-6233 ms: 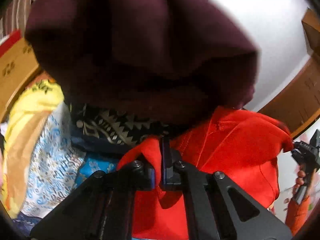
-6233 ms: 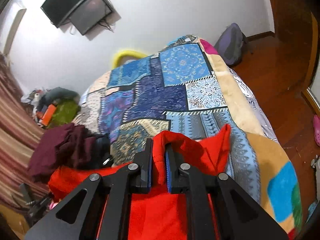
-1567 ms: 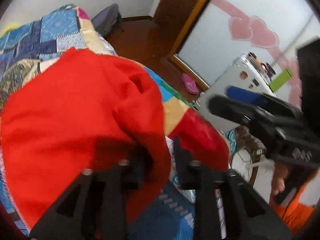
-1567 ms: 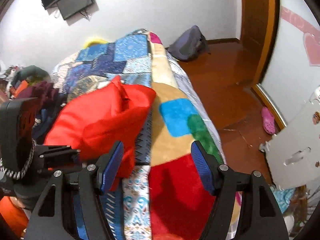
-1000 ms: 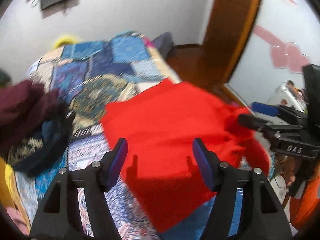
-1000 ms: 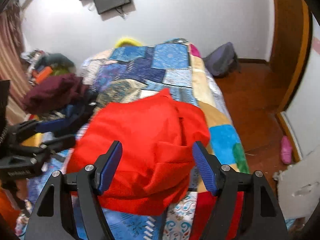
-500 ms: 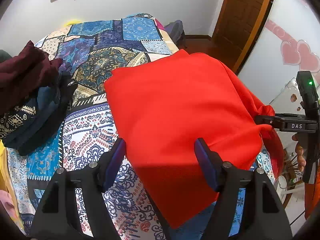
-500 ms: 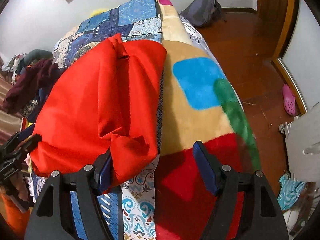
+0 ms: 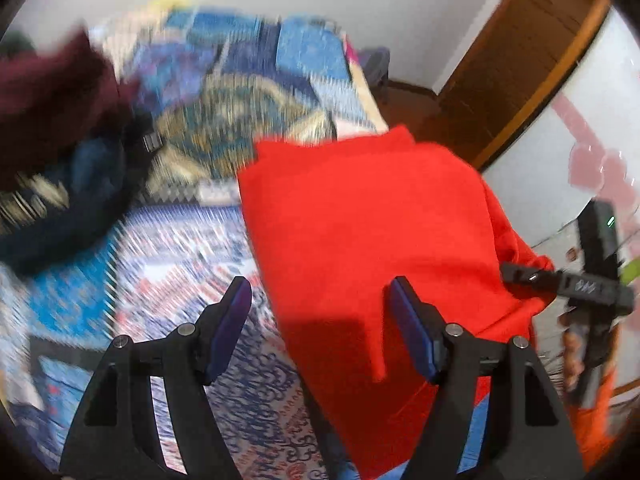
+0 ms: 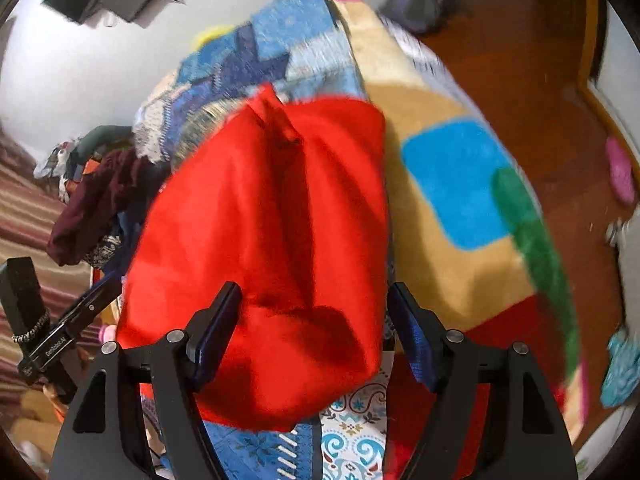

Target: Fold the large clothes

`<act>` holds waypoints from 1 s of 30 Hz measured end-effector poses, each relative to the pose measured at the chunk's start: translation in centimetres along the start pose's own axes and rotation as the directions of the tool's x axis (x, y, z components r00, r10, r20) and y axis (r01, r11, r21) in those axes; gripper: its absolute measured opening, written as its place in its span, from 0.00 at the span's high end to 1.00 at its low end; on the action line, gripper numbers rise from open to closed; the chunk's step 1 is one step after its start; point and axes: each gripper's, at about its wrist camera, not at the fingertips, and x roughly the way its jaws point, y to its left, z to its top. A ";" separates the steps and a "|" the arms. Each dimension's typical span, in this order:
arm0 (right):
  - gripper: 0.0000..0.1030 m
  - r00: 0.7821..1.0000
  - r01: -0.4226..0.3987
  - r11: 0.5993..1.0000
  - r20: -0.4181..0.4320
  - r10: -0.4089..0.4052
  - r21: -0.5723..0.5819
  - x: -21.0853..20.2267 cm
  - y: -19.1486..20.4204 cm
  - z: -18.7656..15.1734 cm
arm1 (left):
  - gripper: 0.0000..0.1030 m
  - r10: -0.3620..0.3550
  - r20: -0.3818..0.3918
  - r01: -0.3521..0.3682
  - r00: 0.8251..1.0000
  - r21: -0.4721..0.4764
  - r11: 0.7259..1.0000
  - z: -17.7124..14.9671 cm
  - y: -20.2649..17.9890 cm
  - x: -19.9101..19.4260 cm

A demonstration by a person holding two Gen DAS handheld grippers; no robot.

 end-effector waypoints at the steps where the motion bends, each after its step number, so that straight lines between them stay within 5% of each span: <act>1: 0.30 1.000 -0.024 1.000 -0.017 0.024 0.018 0.5 -0.4 -0.1 | 0.32 -0.047 -0.031 0.046 0.998 -0.048 0.998 0.0 0.8 0.9; 8: 0.30 0.981 -0.180 0.978 -0.049 0.186 0.110 1.4 -2.1 0.9 | 0.24 -0.326 -0.101 0.285 0.940 -0.295 0.912 -0.1 3.6 5.1; 16: 0.30 0.956 -0.284 0.950 -0.041 0.291 0.127 3.0 -1.9 2.1 | 0.19 -0.346 -0.098 0.307 0.933 -0.286 0.908 1.0 2.8 7.2; 18: 0.40 0.948 -0.308 0.942 -0.042 0.316 0.134 3.1 -1.9 2.2 | 0.20 -0.360 -0.091 0.320 0.929 -0.293 0.901 1.2 2.8 7.4; 23: 0.66 0.948 -0.311 0.942 -0.036 0.318 0.122 2.3 -1.4 2.1 | 0.48 -0.349 -0.049 0.329 0.936 -0.232 0.915 1.0 2.8 5.8; 27: 0.73 0.957 -0.287 0.952 -0.017 0.290 0.103 1.2 0.2 2.0 | 0.67 -0.380 -0.009 0.371 0.925 -0.197 0.907 1.2 2.7 3.3; 30: 0.75 0.953 -0.303 0.950 0.003 0.304 0.075 -0.1 2.4 2.4 | 0.70 -0.362 0.015 0.361 0.932 -0.125 0.924 1.7 1.8 0.7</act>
